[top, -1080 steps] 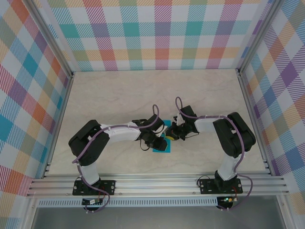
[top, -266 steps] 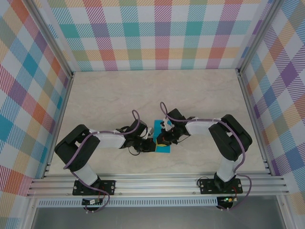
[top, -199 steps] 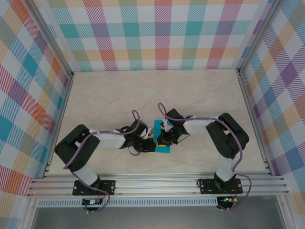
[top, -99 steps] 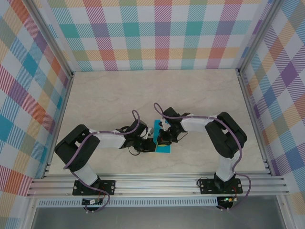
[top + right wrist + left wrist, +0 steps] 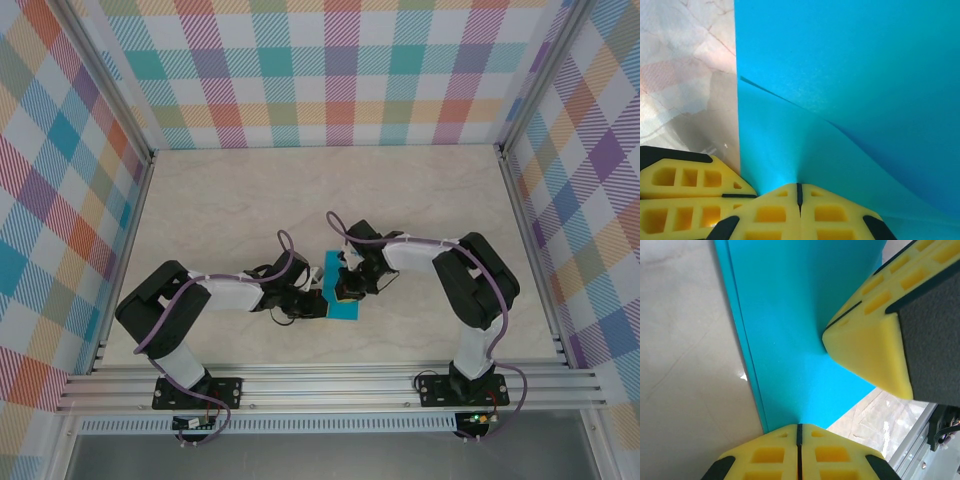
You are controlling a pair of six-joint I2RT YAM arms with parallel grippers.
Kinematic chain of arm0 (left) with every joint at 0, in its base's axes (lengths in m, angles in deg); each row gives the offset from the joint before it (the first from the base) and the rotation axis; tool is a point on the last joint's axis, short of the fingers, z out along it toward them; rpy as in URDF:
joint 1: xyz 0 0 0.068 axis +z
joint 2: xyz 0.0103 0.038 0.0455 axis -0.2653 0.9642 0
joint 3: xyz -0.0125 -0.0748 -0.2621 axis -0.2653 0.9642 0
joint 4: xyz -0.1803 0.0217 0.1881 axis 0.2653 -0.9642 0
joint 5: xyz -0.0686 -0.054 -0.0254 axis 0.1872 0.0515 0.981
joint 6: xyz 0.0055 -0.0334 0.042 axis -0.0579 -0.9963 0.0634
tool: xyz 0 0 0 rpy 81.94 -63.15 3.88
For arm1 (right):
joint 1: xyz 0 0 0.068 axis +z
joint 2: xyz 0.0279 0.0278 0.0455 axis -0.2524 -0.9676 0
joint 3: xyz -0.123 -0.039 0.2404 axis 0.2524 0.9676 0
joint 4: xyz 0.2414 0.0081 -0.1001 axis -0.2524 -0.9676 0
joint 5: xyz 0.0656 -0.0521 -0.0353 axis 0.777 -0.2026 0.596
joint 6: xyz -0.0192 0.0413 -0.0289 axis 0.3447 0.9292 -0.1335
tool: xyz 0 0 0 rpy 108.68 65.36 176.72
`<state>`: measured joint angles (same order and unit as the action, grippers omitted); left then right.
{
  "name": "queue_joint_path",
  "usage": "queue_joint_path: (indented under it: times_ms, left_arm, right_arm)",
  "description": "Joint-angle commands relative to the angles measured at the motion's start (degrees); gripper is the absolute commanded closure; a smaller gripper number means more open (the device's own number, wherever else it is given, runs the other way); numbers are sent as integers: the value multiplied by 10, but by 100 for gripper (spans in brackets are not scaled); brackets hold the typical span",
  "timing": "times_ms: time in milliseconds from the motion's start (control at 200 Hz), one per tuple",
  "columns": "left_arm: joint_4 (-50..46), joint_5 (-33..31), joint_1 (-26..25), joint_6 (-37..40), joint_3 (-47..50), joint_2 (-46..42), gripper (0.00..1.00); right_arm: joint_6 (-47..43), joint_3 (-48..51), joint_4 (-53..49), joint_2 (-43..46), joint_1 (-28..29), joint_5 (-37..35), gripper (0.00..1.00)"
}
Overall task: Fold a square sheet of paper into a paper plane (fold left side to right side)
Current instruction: Fold the triangle a second time at the center of the table.
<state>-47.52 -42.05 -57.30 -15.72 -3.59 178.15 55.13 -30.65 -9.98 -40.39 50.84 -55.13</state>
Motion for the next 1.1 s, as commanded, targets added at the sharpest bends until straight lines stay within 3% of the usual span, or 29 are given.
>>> queue_joint_path:
  times_ms: [0, 1100]
  left_arm:
    - [-75, -52, 8, 8, 29, 29, 92]
    - [-84, -53, 8, 9, 31, 6, 92]
  right_arm:
    - [-23, -6, -31, -10, -26, -75, 97]
    - [-81, -10, -64, -1, -111, -79, 96]
